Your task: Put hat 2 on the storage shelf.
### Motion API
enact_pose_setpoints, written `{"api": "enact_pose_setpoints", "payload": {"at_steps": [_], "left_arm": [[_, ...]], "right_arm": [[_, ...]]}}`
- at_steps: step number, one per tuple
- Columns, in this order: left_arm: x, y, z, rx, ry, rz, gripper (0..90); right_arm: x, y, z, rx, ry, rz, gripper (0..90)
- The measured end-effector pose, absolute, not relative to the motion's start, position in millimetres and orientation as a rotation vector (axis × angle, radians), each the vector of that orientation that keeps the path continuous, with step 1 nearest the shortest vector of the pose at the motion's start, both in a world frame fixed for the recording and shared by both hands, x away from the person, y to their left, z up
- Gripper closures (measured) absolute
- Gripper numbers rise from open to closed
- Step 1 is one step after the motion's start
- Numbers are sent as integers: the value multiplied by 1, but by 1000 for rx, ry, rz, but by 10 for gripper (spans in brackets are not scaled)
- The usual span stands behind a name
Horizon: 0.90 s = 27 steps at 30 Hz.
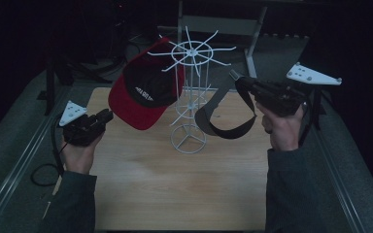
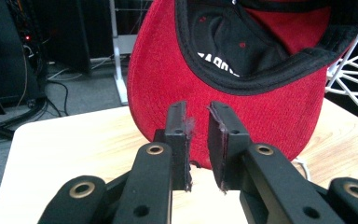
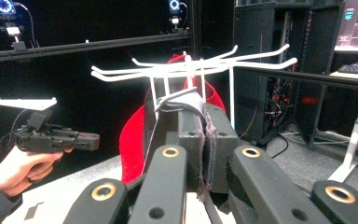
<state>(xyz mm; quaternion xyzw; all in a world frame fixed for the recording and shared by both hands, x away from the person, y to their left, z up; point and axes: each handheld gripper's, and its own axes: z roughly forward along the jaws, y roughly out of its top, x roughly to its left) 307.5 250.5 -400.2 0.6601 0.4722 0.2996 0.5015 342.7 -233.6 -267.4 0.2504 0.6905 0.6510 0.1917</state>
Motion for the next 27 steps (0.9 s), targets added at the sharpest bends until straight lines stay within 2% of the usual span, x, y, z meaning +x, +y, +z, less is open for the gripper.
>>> {"api": "enact_pose_setpoints", "payload": {"at_steps": [27], "left_arm": [[309, 249, -400, 1600, 1137, 722, 789]], "right_arm": [[340, -235, -252, 665, 1891, 1868, 869]]}}
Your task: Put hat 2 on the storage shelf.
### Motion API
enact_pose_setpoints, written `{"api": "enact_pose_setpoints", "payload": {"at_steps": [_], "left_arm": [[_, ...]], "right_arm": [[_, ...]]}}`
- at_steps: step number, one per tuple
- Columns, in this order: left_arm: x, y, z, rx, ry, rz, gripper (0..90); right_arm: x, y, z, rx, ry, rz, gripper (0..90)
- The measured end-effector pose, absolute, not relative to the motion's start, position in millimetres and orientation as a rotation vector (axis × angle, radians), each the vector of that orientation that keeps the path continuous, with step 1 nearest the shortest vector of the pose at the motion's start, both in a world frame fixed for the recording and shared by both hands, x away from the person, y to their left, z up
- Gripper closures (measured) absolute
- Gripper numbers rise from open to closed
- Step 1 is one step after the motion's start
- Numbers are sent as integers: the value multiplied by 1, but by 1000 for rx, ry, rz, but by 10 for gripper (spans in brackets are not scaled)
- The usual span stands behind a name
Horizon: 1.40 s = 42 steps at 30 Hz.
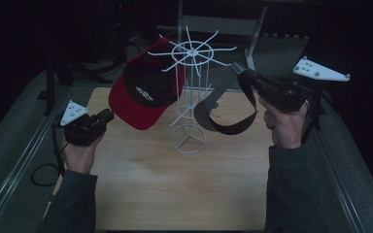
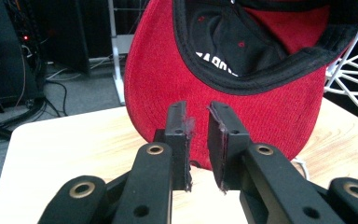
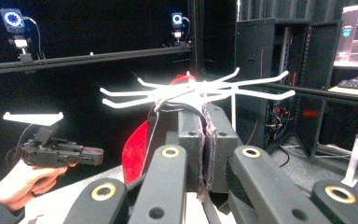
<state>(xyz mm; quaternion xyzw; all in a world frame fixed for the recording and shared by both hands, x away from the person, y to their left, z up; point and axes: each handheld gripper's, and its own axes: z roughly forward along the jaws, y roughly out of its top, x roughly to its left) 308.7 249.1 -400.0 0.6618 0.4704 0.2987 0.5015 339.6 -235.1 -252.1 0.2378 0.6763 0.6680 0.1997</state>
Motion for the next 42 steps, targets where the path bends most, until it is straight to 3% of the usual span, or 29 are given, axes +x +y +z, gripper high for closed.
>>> {"api": "enact_pose_setpoints", "payload": {"at_steps": [42], "left_arm": [[310, 247, -402, 1601, 1134, 712, 789]], "right_arm": [[367, -222, -244, 688, 1928, 1792, 867]]}}
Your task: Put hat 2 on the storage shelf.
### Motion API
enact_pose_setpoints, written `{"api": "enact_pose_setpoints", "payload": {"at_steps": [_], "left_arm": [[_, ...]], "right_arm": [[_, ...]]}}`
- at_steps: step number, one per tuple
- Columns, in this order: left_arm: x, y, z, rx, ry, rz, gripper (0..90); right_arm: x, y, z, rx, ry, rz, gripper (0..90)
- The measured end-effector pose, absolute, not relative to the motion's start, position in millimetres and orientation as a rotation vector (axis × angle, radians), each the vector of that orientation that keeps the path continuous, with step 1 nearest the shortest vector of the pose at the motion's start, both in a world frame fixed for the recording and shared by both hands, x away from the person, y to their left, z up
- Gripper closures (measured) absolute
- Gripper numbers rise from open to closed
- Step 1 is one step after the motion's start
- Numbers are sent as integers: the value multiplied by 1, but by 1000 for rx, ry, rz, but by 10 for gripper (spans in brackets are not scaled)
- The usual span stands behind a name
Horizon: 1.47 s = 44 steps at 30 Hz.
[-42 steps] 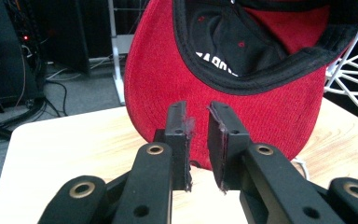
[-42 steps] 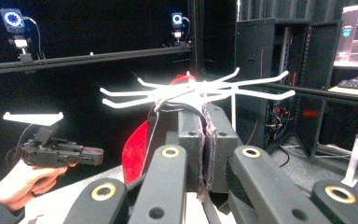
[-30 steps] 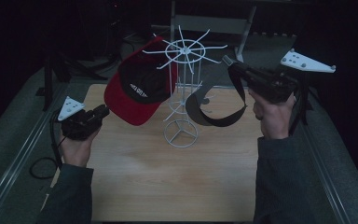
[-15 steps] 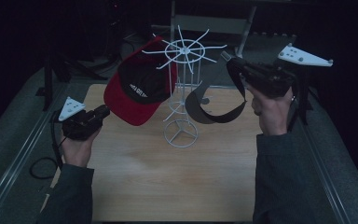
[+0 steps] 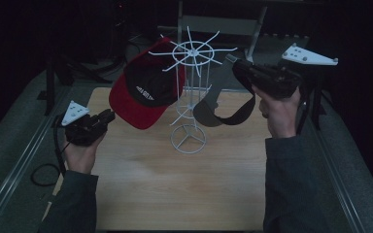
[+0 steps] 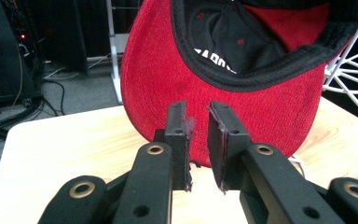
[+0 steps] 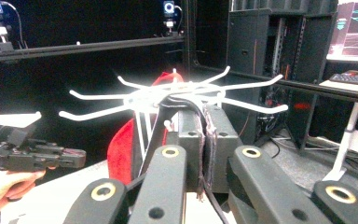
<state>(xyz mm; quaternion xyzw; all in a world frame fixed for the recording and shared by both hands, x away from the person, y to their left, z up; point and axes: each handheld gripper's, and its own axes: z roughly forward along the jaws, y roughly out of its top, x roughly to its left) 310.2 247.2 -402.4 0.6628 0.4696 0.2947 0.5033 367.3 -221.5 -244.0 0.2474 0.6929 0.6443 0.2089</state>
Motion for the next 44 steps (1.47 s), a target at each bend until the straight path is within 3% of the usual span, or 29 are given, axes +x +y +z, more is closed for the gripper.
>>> {"api": "enact_pose_setpoints", "payload": {"at_steps": [25, 35, 44], "left_arm": [[310, 247, -402, 1599, 1133, 711, 789], [310, 248, -401, 1594, 1130, 712, 769], [310, 248, -401, 1593, 1130, 712, 753]], "right_arm": [[380, -211, -263, 748, 2000, 1702, 847], [379, -217, -268, 786, 1974, 1661, 631], [375, -229, -275, 812, 1939, 1661, 517]]}}
